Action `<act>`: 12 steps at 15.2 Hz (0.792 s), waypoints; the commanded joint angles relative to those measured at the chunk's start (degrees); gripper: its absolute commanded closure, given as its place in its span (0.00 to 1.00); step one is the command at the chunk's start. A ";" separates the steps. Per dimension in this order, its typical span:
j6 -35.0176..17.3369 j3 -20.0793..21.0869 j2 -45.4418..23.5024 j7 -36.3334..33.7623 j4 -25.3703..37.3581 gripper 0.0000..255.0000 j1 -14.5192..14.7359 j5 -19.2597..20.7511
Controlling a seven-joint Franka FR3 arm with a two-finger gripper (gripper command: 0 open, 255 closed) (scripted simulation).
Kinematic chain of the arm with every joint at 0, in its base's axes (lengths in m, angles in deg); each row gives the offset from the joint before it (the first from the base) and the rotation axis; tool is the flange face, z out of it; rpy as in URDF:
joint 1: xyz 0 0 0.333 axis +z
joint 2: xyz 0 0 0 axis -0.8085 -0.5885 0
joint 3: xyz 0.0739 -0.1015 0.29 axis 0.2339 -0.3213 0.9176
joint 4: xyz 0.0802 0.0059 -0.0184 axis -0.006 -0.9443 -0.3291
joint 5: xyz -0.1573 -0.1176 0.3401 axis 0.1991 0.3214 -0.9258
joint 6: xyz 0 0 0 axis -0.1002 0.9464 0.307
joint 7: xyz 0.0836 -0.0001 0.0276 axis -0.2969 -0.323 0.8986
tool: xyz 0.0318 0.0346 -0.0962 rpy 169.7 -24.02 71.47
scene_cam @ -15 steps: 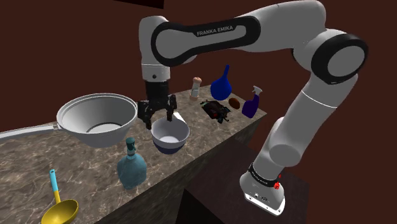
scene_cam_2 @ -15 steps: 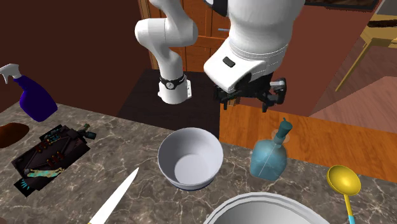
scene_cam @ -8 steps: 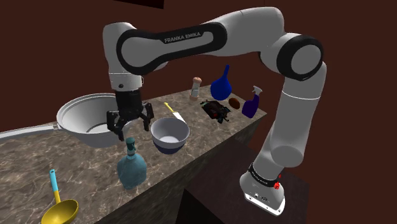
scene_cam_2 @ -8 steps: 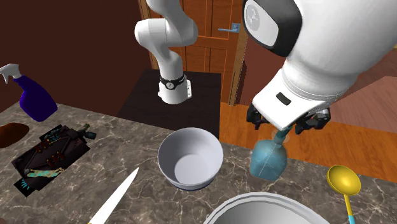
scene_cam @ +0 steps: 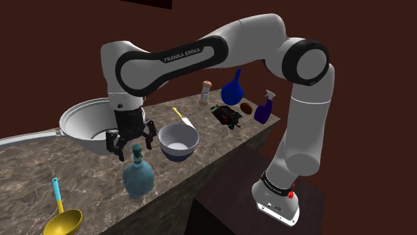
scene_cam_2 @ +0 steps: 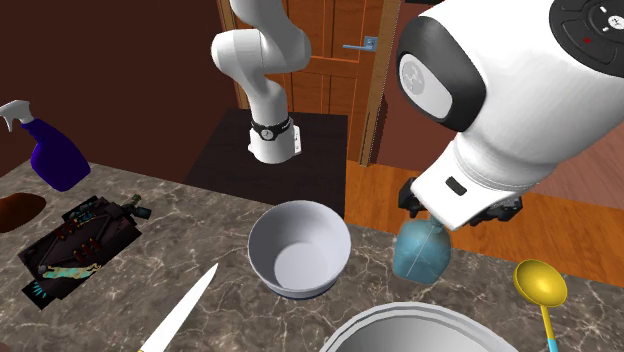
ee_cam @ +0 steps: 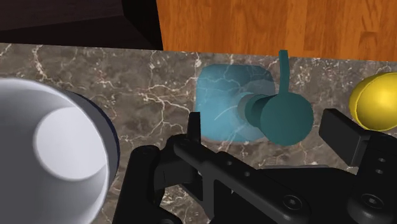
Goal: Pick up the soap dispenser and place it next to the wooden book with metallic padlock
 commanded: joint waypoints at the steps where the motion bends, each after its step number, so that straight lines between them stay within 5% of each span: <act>1: -1.18 0.03 -0.34 -0.05 -0.80 0.00 0.18 0.08; 8: -1.17 0.03 -0.35 -0.06 -0.78 0.00 0.18 0.09; 9: -1.17 0.03 -0.35 -0.06 -0.78 1.00 0.18 0.09; 12: -1.17 0.02 -0.35 -0.06 -0.78 1.00 0.18 0.09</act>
